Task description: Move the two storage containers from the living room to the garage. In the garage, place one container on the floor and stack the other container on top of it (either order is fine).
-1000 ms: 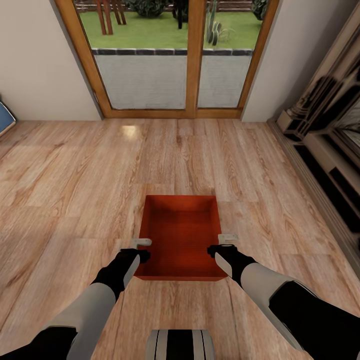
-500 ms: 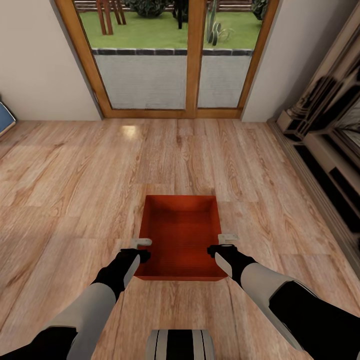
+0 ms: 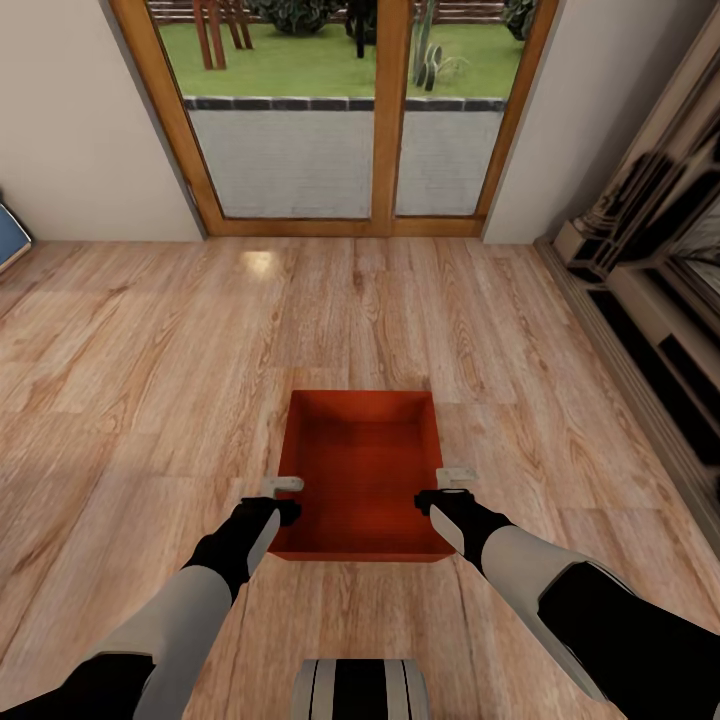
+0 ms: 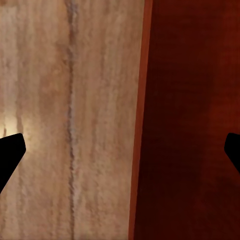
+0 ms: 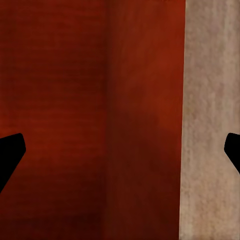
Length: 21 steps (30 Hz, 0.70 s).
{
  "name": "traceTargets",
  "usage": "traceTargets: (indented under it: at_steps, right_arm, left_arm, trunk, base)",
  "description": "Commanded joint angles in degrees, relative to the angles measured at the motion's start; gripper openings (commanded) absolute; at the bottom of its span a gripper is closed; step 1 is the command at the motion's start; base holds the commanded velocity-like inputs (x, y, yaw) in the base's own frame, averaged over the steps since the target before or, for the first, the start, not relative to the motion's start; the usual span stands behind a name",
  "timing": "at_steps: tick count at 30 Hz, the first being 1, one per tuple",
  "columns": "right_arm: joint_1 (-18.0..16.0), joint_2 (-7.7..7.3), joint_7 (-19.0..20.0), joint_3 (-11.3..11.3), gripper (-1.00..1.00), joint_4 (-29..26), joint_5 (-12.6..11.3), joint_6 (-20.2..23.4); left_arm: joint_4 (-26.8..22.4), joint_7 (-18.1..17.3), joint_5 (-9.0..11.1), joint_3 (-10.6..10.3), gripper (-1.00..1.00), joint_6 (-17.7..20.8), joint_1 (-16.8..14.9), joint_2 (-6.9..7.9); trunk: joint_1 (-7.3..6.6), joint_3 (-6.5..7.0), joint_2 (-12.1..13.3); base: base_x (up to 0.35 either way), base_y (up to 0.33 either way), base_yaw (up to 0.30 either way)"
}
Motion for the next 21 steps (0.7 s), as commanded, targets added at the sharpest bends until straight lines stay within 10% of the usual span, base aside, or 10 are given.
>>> traceTargets:
  at_steps: [1, 5, 6, 21]
  right_arm:
    - [-0.01, -0.02, -0.33, 0.50, 1.00, -0.12, -0.32, 0.39]
    - [-0.01, -0.02, -0.33, 0.53, 1.00, -0.12, -0.32, 0.39]
    - [-0.01, -0.02, -0.33, 0.53, -1.00, -0.12, -0.32, 0.39]
    - [-0.01, -0.02, -0.32, 0.45, -1.00, -0.12, -0.32, 0.39]
  left_arm:
    - [-0.09, 0.19, 0.07, 0.06, 1.00, 0.29, 0.00, -0.03]
    - [-0.09, 0.16, 0.07, 0.06, 1.00, 0.29, 0.00, -0.03]
    - [-0.06, 0.14, 0.07, 0.04, -1.00, 0.29, 0.00, -0.03]
    - [0.85, 0.62, -0.28, -0.03, -1.00, 0.37, 0.00, -0.33]
  trunk:
    - [-0.01, -0.04, -0.01]
    - [-0.01, -0.04, -0.01]
    - [-0.01, -0.04, -0.01]
    - [-0.01, -0.04, -0.01]
  base:
    - [0.000, 0.000, 0.000]
    - [0.000, 0.000, 0.000]
    - [0.000, 0.000, 0.000]
    - [0.000, 0.000, 0.000]
